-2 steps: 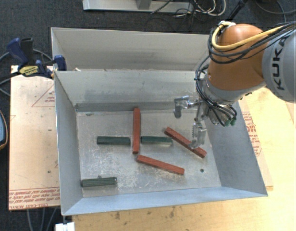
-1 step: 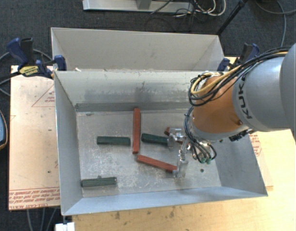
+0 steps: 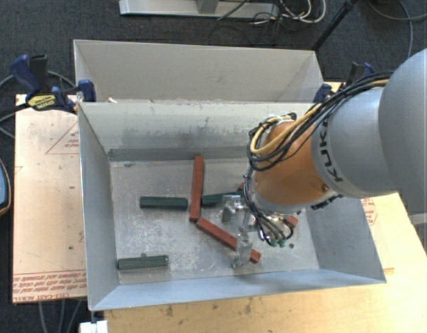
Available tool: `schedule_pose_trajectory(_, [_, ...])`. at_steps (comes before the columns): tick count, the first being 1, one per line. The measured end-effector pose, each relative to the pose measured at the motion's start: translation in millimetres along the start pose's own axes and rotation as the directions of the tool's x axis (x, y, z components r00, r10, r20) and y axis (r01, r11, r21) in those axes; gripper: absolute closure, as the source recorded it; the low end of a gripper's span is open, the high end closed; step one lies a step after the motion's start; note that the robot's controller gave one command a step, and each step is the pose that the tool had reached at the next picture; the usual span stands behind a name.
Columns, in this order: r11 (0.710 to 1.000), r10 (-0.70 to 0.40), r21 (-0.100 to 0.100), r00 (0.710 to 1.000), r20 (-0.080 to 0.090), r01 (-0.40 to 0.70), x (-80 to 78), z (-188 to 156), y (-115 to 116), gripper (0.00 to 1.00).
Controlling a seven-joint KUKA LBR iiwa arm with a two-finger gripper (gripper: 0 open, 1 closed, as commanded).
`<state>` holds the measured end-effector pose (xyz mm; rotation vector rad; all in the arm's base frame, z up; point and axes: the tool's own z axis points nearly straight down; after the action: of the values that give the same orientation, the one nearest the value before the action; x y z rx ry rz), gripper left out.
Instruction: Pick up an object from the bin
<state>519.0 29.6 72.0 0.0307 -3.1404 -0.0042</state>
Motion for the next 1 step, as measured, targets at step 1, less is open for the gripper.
schedule_pose_trajectory(1, [1.000, 0.004, 0.001, 1.000, 0.001, -0.004, -0.8, -0.8, -2.2, 1.00])
